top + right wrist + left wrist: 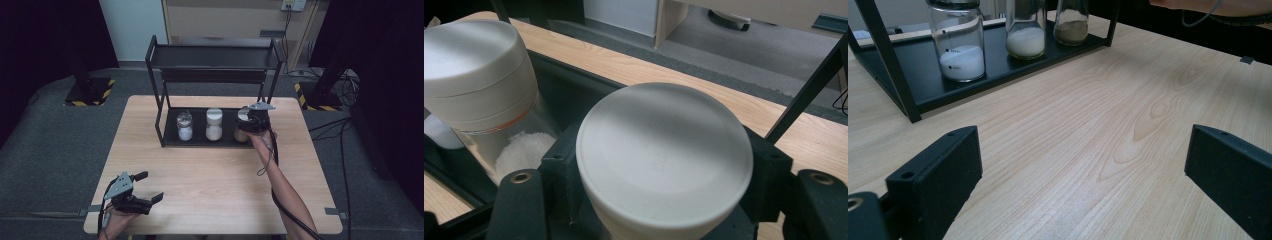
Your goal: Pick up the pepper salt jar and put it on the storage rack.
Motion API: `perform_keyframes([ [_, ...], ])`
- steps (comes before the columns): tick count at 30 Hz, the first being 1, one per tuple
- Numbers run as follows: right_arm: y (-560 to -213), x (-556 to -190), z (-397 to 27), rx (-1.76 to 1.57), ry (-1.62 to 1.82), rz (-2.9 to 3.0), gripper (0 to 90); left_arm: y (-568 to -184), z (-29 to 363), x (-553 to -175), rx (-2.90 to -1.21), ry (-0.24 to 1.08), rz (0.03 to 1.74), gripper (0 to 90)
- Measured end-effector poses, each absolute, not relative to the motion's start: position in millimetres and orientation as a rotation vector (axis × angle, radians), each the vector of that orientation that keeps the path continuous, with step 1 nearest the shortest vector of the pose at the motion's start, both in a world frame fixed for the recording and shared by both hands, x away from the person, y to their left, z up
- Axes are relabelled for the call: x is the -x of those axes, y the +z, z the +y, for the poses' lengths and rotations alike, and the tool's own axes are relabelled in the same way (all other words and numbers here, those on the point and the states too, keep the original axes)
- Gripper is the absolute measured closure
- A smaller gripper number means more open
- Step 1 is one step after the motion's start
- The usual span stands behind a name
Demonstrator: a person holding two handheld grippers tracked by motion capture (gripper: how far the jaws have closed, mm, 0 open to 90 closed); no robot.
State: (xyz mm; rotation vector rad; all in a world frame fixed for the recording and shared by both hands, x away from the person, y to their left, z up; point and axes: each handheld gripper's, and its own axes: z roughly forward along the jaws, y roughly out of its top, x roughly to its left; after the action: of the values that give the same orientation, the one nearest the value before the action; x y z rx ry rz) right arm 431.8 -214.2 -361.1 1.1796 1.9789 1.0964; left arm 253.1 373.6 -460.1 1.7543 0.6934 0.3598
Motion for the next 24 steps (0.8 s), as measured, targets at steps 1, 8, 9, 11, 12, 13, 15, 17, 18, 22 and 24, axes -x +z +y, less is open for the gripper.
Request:
perform_keyframes([
  [1, -361.0, -431.9, -214.4, -1.181, 1.097, 1.98, 33.1, -460.1, 373.6, -253.1, -1.754, 0.36, 0.693, 0.8],
  [8, -360.5, -432.7, -216.3, -1.182, 1.107, 1.982, 32.0, -460.0, 373.5, -253.0, -1.755, 0.36, 0.692, 0.8],
  [9, -360.4, -432.3, -216.7, -1.181, 1.111, 1.979, 31.2, -460.0, 373.5, -253.1, -1.755, 0.36, 0.692, 0.8],
  [11, -358.0, -431.1, -216.3, -1.178, 1.112, 1.976, 28.3, -460.0, 373.4, -253.2, -1.755, 0.36, 0.691, 0.8],
  [12, -356.6, -431.1, -216.5, -1.171, 1.117, 1.98, 26.6, -459.9, 373.3, -253.2, -1.756, 0.36, 0.691, 0.8],
  [13, -354.9, -430.6, -215.9, -1.162, 1.116, 1.98, 24.6, -459.9, 373.3, -253.2, -1.756, 0.361, 0.69, 0.7],
  [15, -351.6, -428.4, -213.9, -1.148, 1.111, 1.971, 19.3, -459.8, 373.2, -253.0, -1.756, 0.361, 0.69, 0.8],
  [17, -349.0, -426.3, -213.1, -1.126, 1.118, 1.962, 15.9, -459.8, 373.1, -253.0, -1.757, 0.361, 0.69, 0.8],
  [18, -347.5, -424.6, -212.0, -1.115, 1.113, 1.954, 14.4, -459.8, 373.1, -253.1, -1.757, 0.361, 0.69, 0.8],
  [22, -340.0, -420.7, -213.8, -1.084, 1.133, 1.938, 13.0, -459.8, 373.2, -253.0, -1.756, 0.361, 0.69, 0.8],
  [24, -334.0, -419.7, -216.4, -1.081, 1.15, 1.945, 12.8, -459.9, 373.1, -253.0, -1.755, 0.361, 0.691, 0.8],
])
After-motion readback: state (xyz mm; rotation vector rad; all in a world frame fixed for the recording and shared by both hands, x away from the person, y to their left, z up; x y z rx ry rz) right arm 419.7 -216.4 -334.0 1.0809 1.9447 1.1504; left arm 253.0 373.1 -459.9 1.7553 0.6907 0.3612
